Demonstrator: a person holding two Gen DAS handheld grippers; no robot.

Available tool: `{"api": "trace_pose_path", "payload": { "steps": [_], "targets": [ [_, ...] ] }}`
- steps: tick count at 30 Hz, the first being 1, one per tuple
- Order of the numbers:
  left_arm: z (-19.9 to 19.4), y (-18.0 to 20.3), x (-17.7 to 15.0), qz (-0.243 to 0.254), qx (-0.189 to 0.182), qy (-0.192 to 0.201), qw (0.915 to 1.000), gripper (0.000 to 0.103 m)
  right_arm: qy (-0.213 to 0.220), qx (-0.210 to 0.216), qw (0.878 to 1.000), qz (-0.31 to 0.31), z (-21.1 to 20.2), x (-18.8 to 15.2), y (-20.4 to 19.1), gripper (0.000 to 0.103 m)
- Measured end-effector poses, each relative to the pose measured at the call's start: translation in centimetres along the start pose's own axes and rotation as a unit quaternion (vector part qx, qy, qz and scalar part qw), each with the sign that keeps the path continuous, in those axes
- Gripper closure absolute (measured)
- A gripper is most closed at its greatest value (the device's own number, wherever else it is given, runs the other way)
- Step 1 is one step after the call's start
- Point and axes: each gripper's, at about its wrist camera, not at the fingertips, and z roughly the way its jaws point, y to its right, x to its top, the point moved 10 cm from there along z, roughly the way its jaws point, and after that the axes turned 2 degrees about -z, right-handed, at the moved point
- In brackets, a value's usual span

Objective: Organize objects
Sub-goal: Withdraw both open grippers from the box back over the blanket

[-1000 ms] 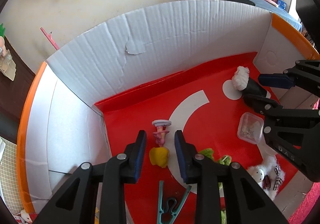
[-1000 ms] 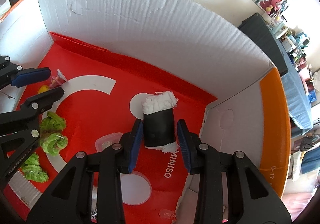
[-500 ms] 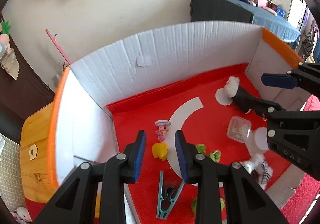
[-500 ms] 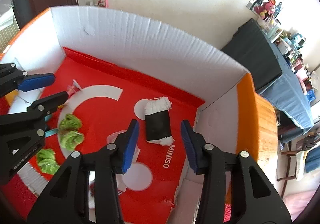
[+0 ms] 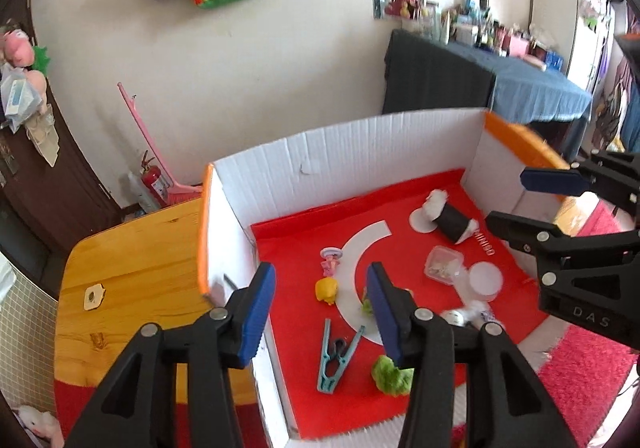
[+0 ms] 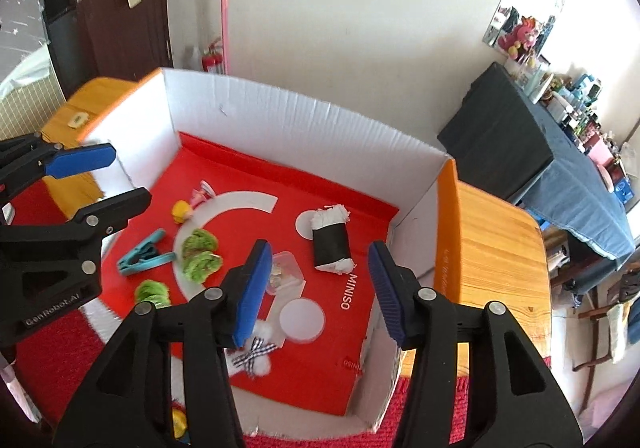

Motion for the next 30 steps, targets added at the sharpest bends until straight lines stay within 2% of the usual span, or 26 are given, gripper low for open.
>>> {"api": "trace_pose_path", "payload": {
  "steps": [5, 9, 17, 26, 30],
  "targets": [
    [-3.0, 0.2, -0.5, -0.01, -0.007, 0.034, 0.9993, 0.046, 0.035, 0.008, 0.999, 0.016, -2.9, -0.7, -0.5, 0.053],
    [-5.4, 0.3, -0.9, -0.015, -0.015, 0.061, 0.9979, 0.043, 0.064, 0.015, 0.997, 0.03, -5.4, -1.2, -0.8, 0.046],
    [-9.2, 1.3, -2.1, -0.019, -0.022, 0.112, 0.9932, 0.032, 0.113, 0.026, 0.991, 0.059, -9.6, -2.9, -1.5, 0.042],
    [-11.3, 2.3, -4.4, -0.038, -0.04, 0.135, 0.9893, 0.018, 0.149, 0.018, 0.986, 0.072, -12.9, -6.0, -2.6, 0.028],
    [-11.3, 1.9, -6.2, -0.062, -0.031, 0.137, 0.9881, 0.013, 0.161, 0.019, 0.983, 0.089, -13.5, -7.8, -2.8, 0.019]
  ]
}}
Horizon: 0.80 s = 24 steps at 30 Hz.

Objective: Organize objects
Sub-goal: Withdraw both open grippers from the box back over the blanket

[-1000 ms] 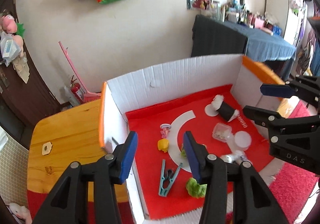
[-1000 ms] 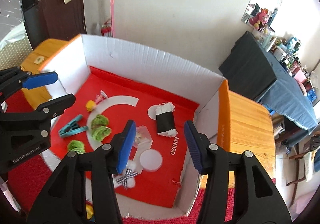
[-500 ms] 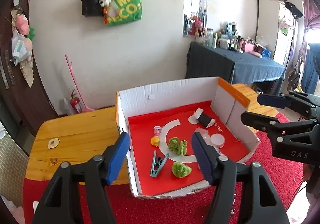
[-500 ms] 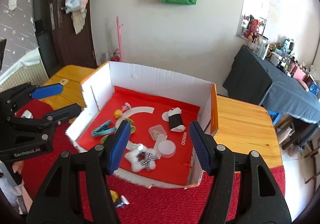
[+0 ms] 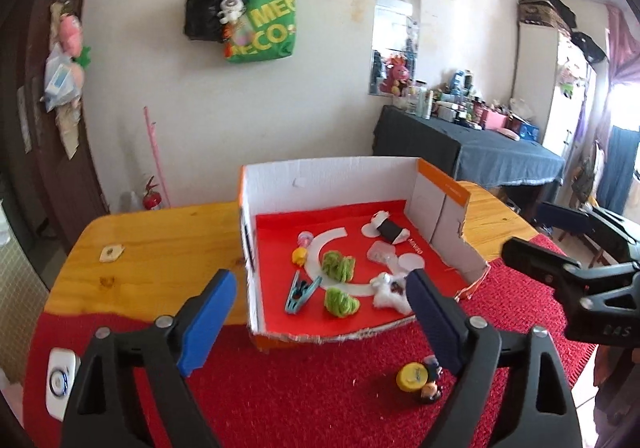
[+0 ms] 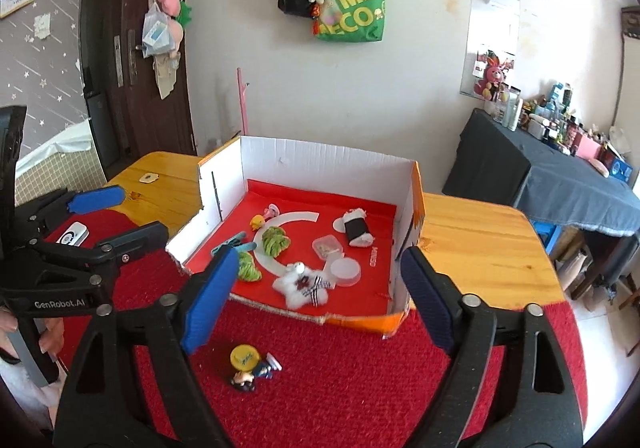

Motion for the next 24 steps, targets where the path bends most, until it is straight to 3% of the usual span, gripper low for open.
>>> {"api": "trace_pose_path", "payload": {
  "steps": [1, 2, 10, 24],
  "targets": [
    [0.0, 0.0, -0.4, -0.003, 0.001, -0.001, 1.0, 0.012, 0.001, -0.002, 1.0, 0.006, -0.2, -0.4, 0.1, 0.018],
    [0.0, -0.1, -0.8, -0.007, 0.003, -0.002, 1.0, 0.011, -0.023, -0.029, 0.999, 0.036, -0.3, -1.4, 0.8, 0.018],
    [0.5, -0.8, -4.3, -0.044, 0.013, -0.019, 0.9988, 0.002, -0.034, -0.042, 0.996, 0.067, -0.2, -5.5, 1.1, 0.017],
    [4.2, -0.2, -10.9, -0.063, 0.017, -0.097, 0.9932, 0.002, -0.101, -0.054, 0.988, 0.101, 2.1, -12.2, 2.0, 0.017]
  ]
}}
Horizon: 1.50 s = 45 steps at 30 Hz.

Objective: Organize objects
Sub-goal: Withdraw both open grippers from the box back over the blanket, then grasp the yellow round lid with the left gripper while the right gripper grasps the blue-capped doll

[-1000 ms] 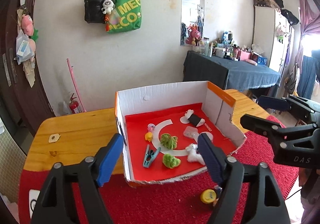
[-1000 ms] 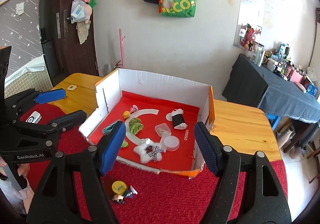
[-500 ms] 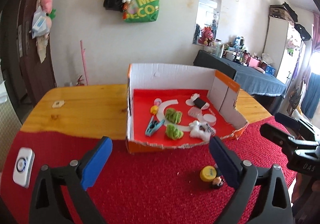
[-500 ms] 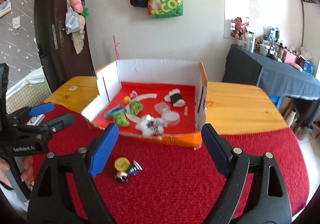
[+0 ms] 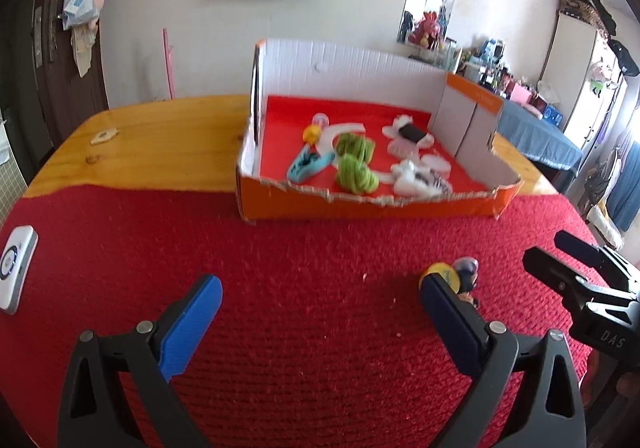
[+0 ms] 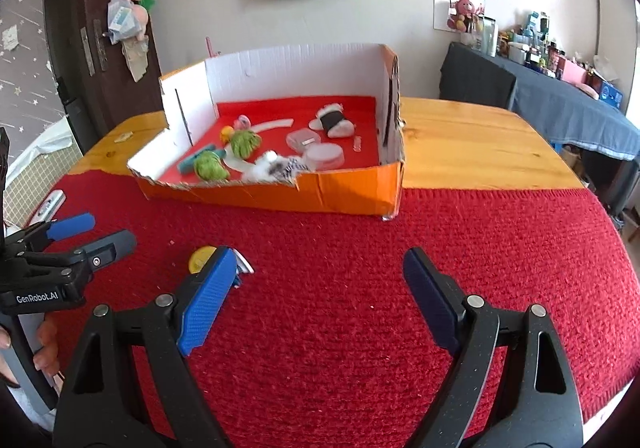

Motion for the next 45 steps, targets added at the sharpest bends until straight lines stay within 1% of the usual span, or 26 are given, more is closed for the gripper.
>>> {"api": "trace_pose_path", "payload": {
  "steps": [8, 17, 23, 27, 30, 32, 34, 37, 39, 43, 45],
  "targets": [
    [1.1, 0.1, -0.9, 0.005, 0.01, -0.021, 0.9997, 0.002, -0.018, 0.0, 1.0, 0.005, 0.8, -0.7, 0.1, 0.017],
    [1.6, -0.1, -1.2, -0.001, 0.012, -0.032, 0.9994, 0.002, -0.03, -0.004, 0.999, 0.011, 1.3, -1.0, 0.2, 0.017],
    [0.8, -0.7, -0.6, -0.003, 0.006, -0.029, 0.9996, 0.002, -0.048, 0.019, 0.999, 0.003, 2.0, -1.3, -1.6, 0.017],
    [0.3, -1.8, 0.0, -0.005, 0.018, -0.021, 0.9996, 0.002, -0.073, 0.053, 0.996, 0.002, 2.9, -1.9, -3.5, 0.017],
    [0.2, -2.5, 0.1, -0.008, 0.024, -0.021, 0.9995, 0.002, -0.093, 0.064, 0.994, -0.004, 3.7, -2.5, -4.8, 0.017],
    [0.3, -2.6, 0.0, -0.01, 0.024, -0.024, 0.9994, 0.002, -0.102, 0.059, 0.993, -0.014, 4.1, -2.8, -5.3, 0.017],
    [0.5, -2.6, -0.1, -0.009, 0.023, -0.026, 0.9993, 0.002, -0.106, 0.044, 0.993, -0.032, 4.2, -2.9, -5.6, 0.017],
    [0.8, -2.3, -0.3, -0.006, 0.019, -0.032, 0.9993, 0.002, -0.107, 0.037, 0.993, -0.029, 4.0, -3.0, -5.1, 0.017],
    [1.0, -1.9, -0.4, -0.004, 0.014, -0.035, 0.9993, 0.002, -0.103, 0.023, 0.994, -0.014, 3.7, -2.9, -3.7, 0.017],
    [1.4, -0.7, -0.7, 0.011, 0.004, -0.042, 0.999, 0.002, -0.092, -0.019, 0.996, 0.011, 2.7, -2.9, 0.1, 0.017],
    [1.7, 0.1, -0.9, 0.019, -0.004, -0.047, 0.9987, 0.002, -0.092, -0.026, 0.995, 0.018, 2.4, -2.9, 1.3, 0.017]
  ]
}}
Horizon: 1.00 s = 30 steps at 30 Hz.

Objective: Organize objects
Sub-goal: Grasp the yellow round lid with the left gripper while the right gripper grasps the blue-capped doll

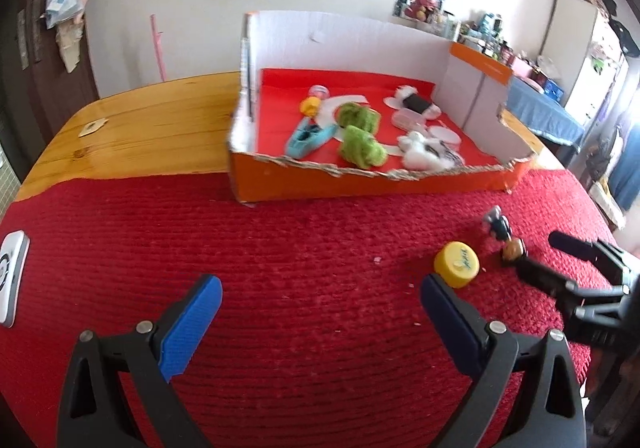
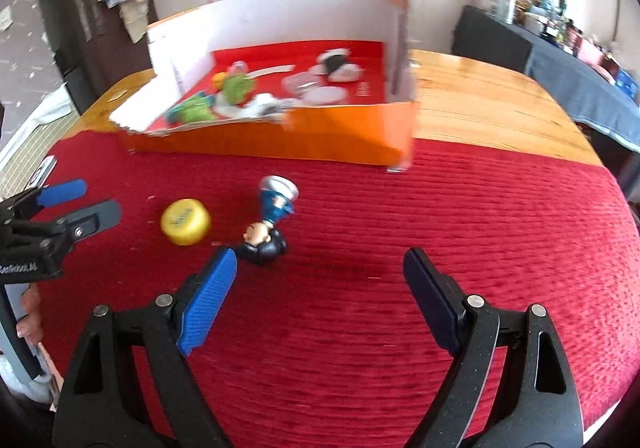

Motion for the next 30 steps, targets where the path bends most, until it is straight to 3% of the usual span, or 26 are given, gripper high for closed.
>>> {"api": "trace_pose_path", "payload": {
  "steps": [6, 15, 24, 30],
  "targets": [
    [0.8, 2.7, -0.4, 0.025, -0.037, -0.017, 0.9989, 0.002, 0.002, -0.001, 1.0, 0.01, -0.1, 0.3, 0.6, 0.017],
    [1.3, 4.6, -0.3, 0.07, -0.046, -0.016, 0.9964, 0.004, -0.002, 0.003, 1.0, -0.016, 1.0, 1.1, -0.8, 0.017],
    [1.5, 5.6, 0.1, 0.101, -0.05, -0.01, 0.9936, 0.006, -0.004, -0.02, 0.999, -0.031, 1.2, 1.4, -0.9, 0.018],
    [1.9, 7.1, -0.3, 0.147, -0.067, -0.015, 0.9868, 0.018, -0.012, -0.033, 0.999, -0.038, 1.9, 1.6, -0.8, 0.02]
  ]
}}
